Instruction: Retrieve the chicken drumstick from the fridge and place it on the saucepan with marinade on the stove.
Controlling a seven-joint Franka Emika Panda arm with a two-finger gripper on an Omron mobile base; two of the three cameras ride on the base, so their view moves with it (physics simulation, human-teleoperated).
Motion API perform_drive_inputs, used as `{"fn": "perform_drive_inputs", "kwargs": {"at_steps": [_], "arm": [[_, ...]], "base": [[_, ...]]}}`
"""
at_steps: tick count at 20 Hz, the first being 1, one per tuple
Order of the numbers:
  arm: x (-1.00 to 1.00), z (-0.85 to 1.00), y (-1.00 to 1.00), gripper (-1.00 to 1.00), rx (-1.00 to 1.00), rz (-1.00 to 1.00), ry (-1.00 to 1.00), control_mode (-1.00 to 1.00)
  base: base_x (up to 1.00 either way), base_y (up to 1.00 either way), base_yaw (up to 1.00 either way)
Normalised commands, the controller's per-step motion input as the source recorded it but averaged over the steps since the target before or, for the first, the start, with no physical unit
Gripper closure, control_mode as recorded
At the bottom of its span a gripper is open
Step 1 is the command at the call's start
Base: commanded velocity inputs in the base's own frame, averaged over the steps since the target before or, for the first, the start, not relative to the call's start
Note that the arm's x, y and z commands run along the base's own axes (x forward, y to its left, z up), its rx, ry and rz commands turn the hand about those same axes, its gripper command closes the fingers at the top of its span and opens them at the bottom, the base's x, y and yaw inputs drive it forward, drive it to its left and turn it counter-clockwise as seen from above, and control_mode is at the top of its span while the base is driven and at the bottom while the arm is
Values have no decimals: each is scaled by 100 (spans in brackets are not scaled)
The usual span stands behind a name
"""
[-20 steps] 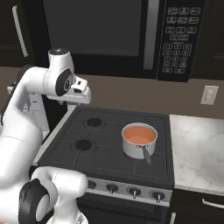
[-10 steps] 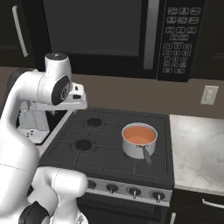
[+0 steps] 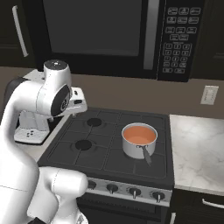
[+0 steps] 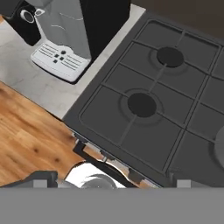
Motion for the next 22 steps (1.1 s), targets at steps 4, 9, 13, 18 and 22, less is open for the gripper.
{"fn": "perform_drive_inputs", "kwargs": {"at_steps": [4, 9, 13, 18, 22], "arm": [[2, 0, 0, -100, 0, -3, -10, -100], [0, 0, 0, -100, 0, 0, 0, -100], [0, 0, 0, -100, 0, -4, -16, -100], [0, 0, 0, -100, 0, -4, -10, -100], [0, 0, 0, -100, 0, 0, 0, 100]], "base": [[0, 0, 0], [0, 0, 0], [0, 0, 0], [0, 0, 0], [-2, 0, 0]]}}
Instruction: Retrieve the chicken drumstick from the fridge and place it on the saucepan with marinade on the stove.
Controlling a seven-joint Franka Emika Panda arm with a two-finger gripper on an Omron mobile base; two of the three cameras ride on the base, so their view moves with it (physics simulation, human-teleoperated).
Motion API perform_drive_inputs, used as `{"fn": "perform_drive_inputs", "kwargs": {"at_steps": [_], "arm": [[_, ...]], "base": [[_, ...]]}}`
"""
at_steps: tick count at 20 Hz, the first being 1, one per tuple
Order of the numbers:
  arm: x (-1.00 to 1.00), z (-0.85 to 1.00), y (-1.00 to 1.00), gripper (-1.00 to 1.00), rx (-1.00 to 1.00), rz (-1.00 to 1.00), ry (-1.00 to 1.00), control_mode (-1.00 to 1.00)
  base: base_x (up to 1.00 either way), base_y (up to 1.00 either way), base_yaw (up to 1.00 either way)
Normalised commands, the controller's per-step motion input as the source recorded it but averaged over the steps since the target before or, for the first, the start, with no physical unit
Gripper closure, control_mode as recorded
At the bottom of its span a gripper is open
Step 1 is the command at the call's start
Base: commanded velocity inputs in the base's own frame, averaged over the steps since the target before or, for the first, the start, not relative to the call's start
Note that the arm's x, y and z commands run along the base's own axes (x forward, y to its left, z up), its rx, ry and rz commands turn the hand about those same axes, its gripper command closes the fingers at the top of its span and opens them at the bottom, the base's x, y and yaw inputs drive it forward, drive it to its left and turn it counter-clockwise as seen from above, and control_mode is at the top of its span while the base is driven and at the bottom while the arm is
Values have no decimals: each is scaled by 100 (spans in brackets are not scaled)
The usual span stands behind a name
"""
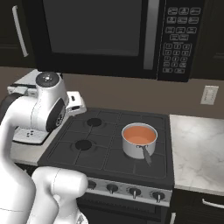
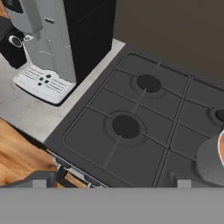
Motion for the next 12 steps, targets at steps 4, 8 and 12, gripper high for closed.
{"fn": "perform_drive_inputs", "kwargs": {"at_steps": [4, 8, 12], "arm": [[0, 0, 0, -100, 0, 0, 0, 100], [0, 0, 0, -100, 0, 0, 0, 100], [0, 0, 0, -100, 0, 0, 0, 100]], "base": [[-67, 0, 22], [-94, -6, 56], [-51, -14, 71]]}}
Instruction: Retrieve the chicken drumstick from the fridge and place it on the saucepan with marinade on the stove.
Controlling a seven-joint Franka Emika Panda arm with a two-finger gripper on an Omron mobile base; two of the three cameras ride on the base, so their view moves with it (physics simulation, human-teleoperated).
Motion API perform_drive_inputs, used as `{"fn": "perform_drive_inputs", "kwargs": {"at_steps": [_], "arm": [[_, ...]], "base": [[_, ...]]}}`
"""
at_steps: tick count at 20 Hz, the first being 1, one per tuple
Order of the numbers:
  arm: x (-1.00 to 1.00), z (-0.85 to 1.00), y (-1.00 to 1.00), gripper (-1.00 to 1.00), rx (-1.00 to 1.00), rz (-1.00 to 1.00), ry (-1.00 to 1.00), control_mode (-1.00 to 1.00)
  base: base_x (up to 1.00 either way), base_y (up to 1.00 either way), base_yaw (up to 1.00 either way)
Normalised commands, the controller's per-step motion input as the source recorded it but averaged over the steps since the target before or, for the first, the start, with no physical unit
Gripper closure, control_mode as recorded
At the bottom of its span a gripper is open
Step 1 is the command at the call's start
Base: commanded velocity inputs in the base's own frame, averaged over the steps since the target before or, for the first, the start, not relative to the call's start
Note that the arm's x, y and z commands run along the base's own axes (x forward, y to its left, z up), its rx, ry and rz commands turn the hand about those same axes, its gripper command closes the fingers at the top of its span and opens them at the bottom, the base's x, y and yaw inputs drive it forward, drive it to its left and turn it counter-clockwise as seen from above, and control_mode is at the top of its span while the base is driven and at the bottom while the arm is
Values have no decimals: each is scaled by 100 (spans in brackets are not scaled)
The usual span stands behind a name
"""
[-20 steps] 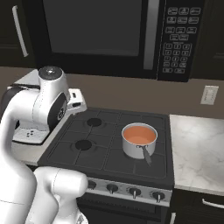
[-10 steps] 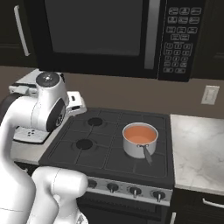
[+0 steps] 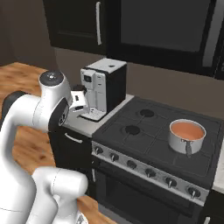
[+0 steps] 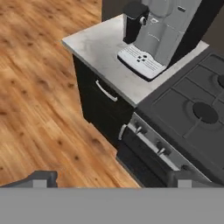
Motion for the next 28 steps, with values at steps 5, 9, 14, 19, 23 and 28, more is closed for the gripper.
{"fn": "perform_drive_inputs", "kwargs": {"at_steps": [5, 9, 14, 19, 23, 28], "arm": [[0, 0, 0, -100, 0, 0, 0, 100], [0, 0, 0, -100, 0, 0, 0, 100], [0, 0, 0, -100, 0, 0, 0, 100], [0, 0, 0, -100, 0, 0, 0, 100], [0, 0, 0, -100, 0, 0, 0, 100], [0, 0, 0, -100, 0, 0, 0, 100]], "base": [[-21, -11, 80], [-2, -1, 91], [0, 0, 99], [0, 0, 100], [2, 0, 98], [26, 0, 92]]}}
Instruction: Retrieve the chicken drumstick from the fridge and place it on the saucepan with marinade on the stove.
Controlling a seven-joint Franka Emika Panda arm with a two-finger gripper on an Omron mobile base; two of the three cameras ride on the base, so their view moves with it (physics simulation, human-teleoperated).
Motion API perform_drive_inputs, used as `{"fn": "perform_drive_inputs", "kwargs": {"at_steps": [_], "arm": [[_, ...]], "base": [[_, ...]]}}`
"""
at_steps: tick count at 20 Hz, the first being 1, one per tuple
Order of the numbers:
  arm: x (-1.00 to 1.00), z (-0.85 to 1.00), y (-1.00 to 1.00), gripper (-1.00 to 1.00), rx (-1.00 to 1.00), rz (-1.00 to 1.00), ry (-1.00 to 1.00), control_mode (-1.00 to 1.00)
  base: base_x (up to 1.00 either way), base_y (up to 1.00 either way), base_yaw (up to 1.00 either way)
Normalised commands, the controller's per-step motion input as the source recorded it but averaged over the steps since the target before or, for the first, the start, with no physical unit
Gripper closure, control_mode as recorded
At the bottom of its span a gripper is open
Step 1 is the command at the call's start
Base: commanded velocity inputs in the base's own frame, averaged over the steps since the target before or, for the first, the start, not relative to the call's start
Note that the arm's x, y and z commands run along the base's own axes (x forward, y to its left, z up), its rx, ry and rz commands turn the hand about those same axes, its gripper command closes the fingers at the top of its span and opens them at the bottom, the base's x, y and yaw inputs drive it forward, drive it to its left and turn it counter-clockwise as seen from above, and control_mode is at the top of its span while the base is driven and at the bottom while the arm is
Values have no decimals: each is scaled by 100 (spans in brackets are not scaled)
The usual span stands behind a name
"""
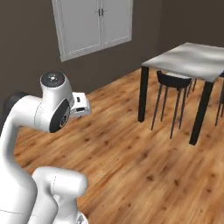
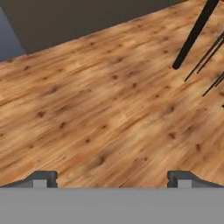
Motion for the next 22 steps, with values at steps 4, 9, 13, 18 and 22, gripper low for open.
{"fn": "perform_drive_inputs", "kwargs": {"at_steps": [4, 9, 13, 18, 22], "arm": [[0, 0, 0, -100, 0, 0, 0, 100], [0, 0, 0, -100, 0, 0, 0, 100], [0, 0, 0, -100, 0, 0, 0, 100], [0, 0, 0, -100, 0, 0, 0, 100], [0, 0, 0, -100, 0, 0, 0, 100]], "base": [[49, -1, 86], [49, -1, 87], [51, -1, 86], [76, -7, 77], [100, -7, 67]]}}
